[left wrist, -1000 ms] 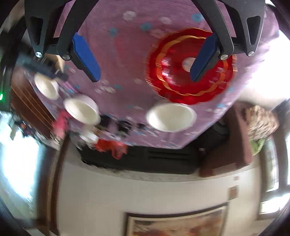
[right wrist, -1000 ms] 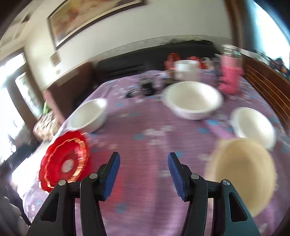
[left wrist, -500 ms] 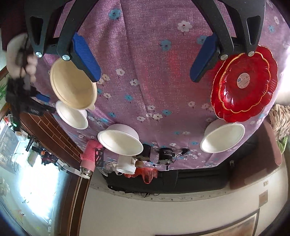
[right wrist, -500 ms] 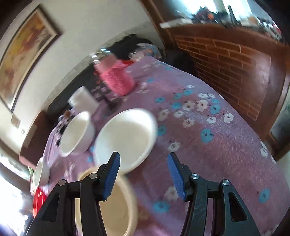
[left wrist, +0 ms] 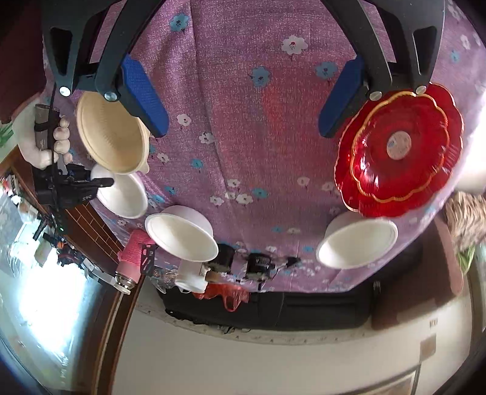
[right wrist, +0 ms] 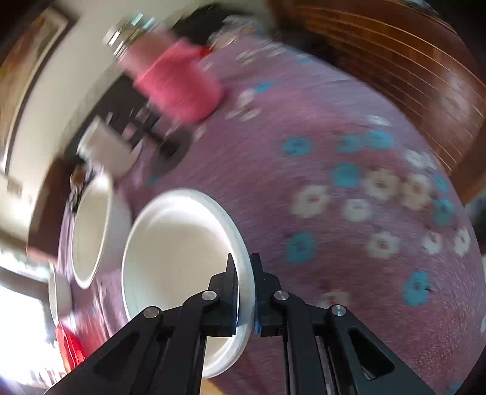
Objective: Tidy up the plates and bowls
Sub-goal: 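Grasp the rim of a white bowl with the right gripper, then carry the white bowl onto the stacked red plates and release it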
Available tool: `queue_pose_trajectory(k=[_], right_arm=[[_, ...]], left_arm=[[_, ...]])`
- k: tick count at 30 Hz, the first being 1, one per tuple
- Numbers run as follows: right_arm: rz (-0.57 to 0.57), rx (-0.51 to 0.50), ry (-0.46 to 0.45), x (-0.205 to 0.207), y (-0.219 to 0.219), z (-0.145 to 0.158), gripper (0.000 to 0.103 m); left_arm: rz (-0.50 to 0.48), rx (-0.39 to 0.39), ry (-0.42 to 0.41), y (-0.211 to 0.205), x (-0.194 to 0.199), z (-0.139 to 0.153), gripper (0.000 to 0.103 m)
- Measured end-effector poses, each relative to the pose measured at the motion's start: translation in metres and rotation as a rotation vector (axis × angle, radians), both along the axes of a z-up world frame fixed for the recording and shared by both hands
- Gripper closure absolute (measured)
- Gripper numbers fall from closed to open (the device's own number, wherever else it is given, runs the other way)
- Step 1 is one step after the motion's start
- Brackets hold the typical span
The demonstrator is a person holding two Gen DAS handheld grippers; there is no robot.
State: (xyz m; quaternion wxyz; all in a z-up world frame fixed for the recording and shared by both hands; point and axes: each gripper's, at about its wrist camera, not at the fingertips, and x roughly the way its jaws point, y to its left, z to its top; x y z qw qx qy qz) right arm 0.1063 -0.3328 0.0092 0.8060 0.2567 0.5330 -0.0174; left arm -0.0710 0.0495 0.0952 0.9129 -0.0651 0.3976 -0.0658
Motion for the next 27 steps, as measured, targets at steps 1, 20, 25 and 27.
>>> queue_pose_trajectory(k=[1, 20, 25, 27], right_arm=[[0.024, -0.026, 0.013, 0.005, 0.008, 0.002, 0.095], [0.566, 0.028, 0.122, 0.014, 0.174, 0.000, 0.093], [0.561, -0.023, 0.078, 0.008, 0.179, 0.009, 0.093], [0.561, -0.035, 0.060, 0.004, 0.180, 0.013, 0.093]], left_arm=[[0.002, -0.005, 0.005, 0.001, 0.000, -0.002, 0.004], [0.051, -0.053, 0.145, 0.014, 0.076, -0.036, 0.004], [0.052, -0.087, 0.234, 0.010, 0.111, -0.058, 0.023], [0.041, -0.068, 0.235, 0.005, 0.120, -0.060, 0.035]])
